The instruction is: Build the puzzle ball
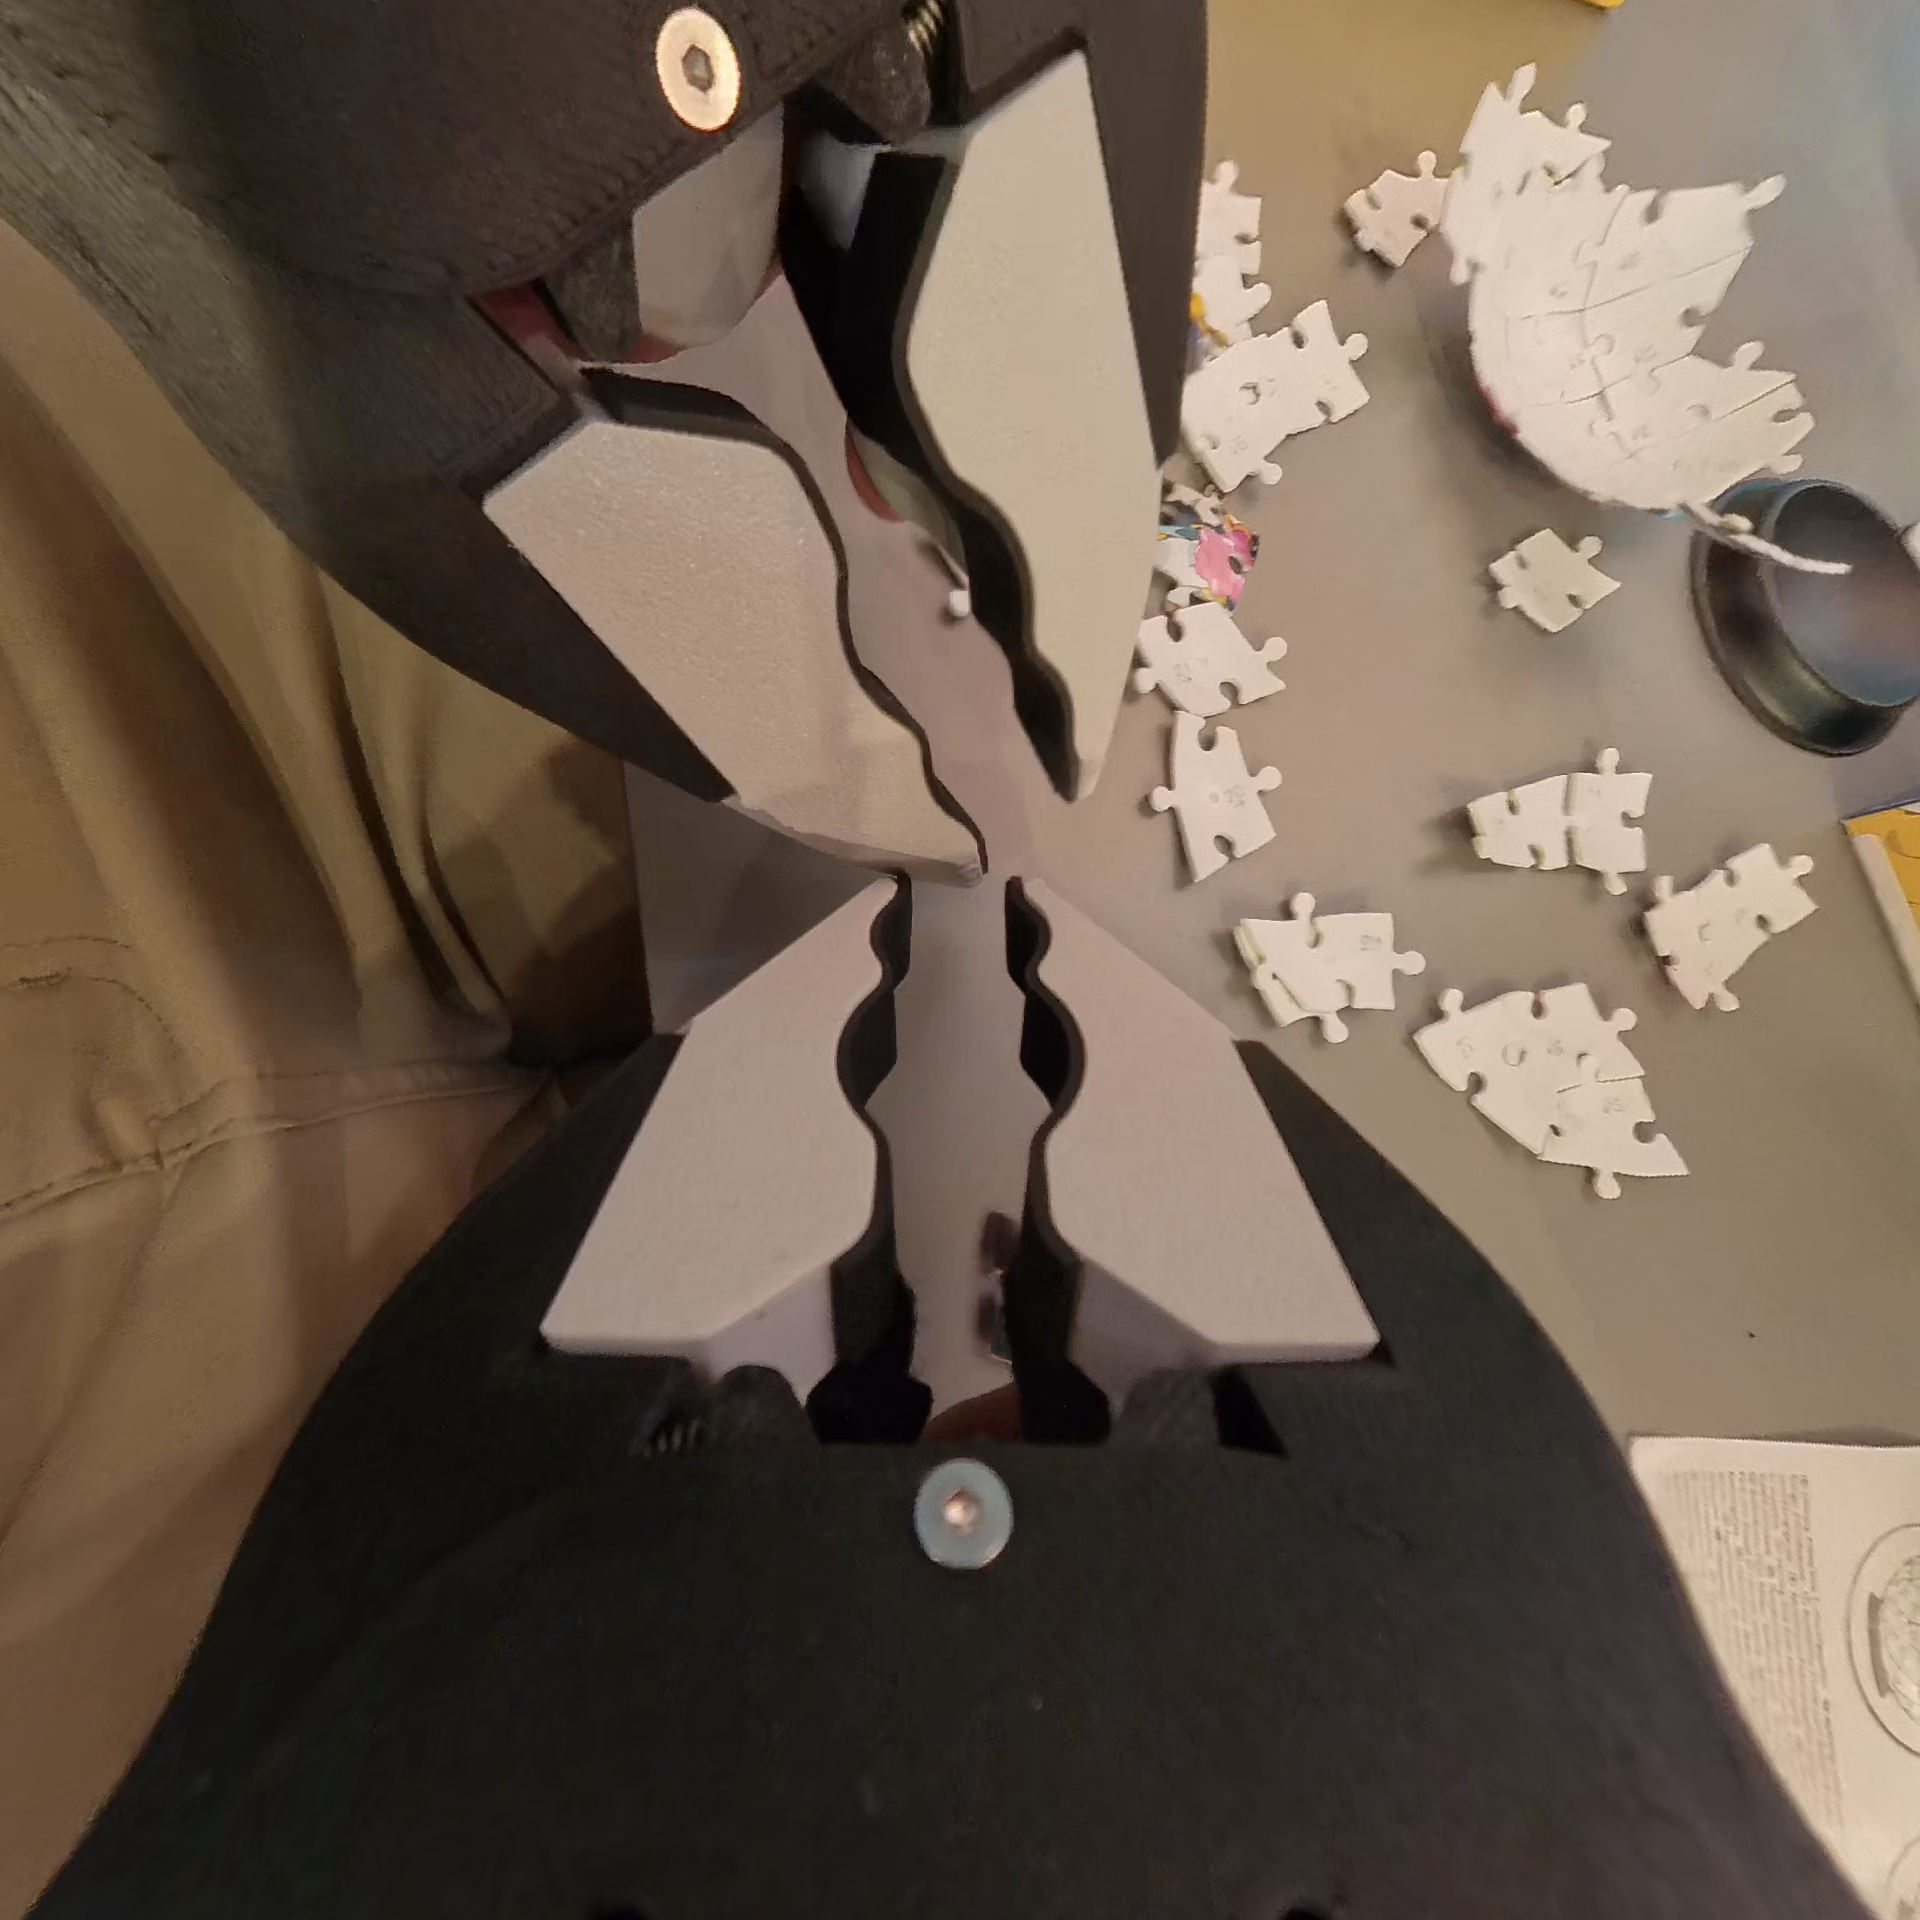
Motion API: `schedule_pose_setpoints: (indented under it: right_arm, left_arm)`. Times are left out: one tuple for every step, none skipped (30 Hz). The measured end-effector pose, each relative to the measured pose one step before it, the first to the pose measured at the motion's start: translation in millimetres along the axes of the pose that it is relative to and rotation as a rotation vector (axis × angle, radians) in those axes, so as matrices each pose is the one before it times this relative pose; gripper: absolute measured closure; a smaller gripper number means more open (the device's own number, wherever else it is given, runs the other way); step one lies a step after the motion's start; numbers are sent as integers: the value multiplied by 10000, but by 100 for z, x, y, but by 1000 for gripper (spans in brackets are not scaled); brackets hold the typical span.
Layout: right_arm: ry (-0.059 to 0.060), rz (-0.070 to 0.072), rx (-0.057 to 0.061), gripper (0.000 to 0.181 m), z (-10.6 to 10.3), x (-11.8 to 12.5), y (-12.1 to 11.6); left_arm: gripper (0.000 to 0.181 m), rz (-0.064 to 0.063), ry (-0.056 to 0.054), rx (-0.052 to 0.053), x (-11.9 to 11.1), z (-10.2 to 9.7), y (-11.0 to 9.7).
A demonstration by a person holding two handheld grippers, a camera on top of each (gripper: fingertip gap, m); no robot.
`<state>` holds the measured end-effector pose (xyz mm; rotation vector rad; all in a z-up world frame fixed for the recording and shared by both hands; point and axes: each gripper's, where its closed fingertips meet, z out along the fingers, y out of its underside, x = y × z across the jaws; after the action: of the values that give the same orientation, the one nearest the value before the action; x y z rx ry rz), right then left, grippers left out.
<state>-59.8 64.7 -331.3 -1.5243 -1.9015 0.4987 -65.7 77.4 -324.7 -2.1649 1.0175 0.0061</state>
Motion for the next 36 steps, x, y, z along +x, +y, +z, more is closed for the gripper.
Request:
schedule_pose_setpoints:
  right_arm:
    - [126, -32, -2, 164, -46, 213, -36]
    - [151, 14, -7, 161, -50, 294, -45]
    - [138, 79, 19, 158, -61, 329, -83]
    - [95, 131, 53, 155, -52, 308, -127]
    - [67, 144, 90, 153, -100, 313, -141]
    - [85, 112, 73, 153, -128, 372, -70]
    - [98, 83, 53, 153, -163, 434, 16]
    - [117, 132, 71, 153, -189, 519, 34]
    - [96, 206, 91, 153, -200, 518, 11]
    - [71, 239, 110, 153, -196, 471, -44]
    - [54, 225, 108, 153, -164, 397, -79]
    - [32, 163, 74, 153, -123, 295, -40]
    - [28, 76, 21, 153, -55, 188, 24]
    - [40, 7, -15, 153, -10, 106, 77]
    - [18, -29, -28, 153, 30, 14, 54]
    - [2, -48, -22, 153, 59, -59, 19]
    - [8, -55, -12, 153, 54, -72, -21]
    - [8, -51, -2, 153, 43, -60, -43]
    - [-1, -37, 4, 153, 34, -71, -36]
    - [-11, -19, -6, 153, 36, -50, -2]
    - [-12, -8, -17, 153, 32, -42, 30]
    - [-12, -1, -12, 153, 38, -37, 24]
    - [-23, 2, -1, 153, 32, -50, -5]
    - [-22, -4, 0, 153, 24, -54, -2]
    - [-16, -12, -5, 153, 15, -68, 1]
    - [-7, -19, -5, 153, 22, -51, -6]
    - [-5, -19, -1, 153, 4, -45, -6]
    - [-8, -17, -4, 153, 1, -51, -1]
    - [-7, -12, -4, 153, 11, -35, 10]
    - [-8, -5, -3, 153, 17, -22, 10]
    - [-7, 1, -3, 153, 11, -13, 5]
    - [-7, 3, 0, 153, 12, -24, -1]
    - [-10, -1, 2, 153, 7, -23, -10]
    - [-7, -10, 0, 153, 8, -34, -4]
    - [-12, -16, -7, 153, 9, -47, -3]
    - [-14, -15, -10, 153, 27, -56, 9]
  left_arm:
    - [157, 26, -161, 29, -309, -43, -72]
    - [154, 96, -173, 58, -325, -61, -106]
    - [150, 188, -246, 91, -451, -107, -142]
    - [146, 110, -259, 98, -529, -145, -118]
    - [146, 7, -231, -4, -607, -140, 80]
    - [145, -62, -215, -16, -759, -135, 199]
    - [144, -132, -267, 31, -1017, -188, 217]
    - [142, -220, -235, 94, -1172, -201, 165]
    - [141, -298, -223, 122, -1340, -171, 138]
    - [141, -322, -288, 91, -1559, -84, 204]
    - [141, -313, -350, 56, -1734, 38, 283]
    - [141, -364, -337, 32, -1745, 155, 316]
    - [141, -402, -357, 32, -1734, 227, 304]
    - [140, -353, -378, -25, -1703, 295, 347]
    - [140, -293, -469, -167, -1799, 378, 513]
    - [138, -307, -332, -104, -1530, 459, 441]
    - [137, -523, -91, -16, -1125, 489, 339]
    - [135, -747, 12, -119, -957, 474, 407]
    - [132, -776, 30, -114, -876, 398, 324]
    - [132, -718, 116, -33, -627, 356, 196]
    - [133, -667, 277, -107, -284, 411, 277]
    - [130, -604, 217, -317, -304, 512, 519]
    - [129, -489, 212, -207, -254, 487, 369]
    - [129, -468, 282, -220, -96, 469, 373]
    - [129, -450, 397, -304, 94, 455, 423]
    - [132, -411, 268, -132, -12, 349, 196]
    - [135, -326, 209, -54, -20, 297, 78]
    - [137, -208, 189, -106, 44, 295, 104]
    - [139, -67, 141, -52, 81, 245, -7]
    - [144, 8, 108, -90, 101, 240, 34]
    - [148, 41, 110, -165, 162, 259, 147]
    - [150, 41, 8, -146, 51, 257, 113]
    - [152, 40, -42, -67, -8, 214, 33]
    - [156, 9, 35, -65, 110, 221, 50]
    - [158, 23, 73, -91, 177, 208, 86]
    - [162, 44, 46, -47, 138, 179, 36]
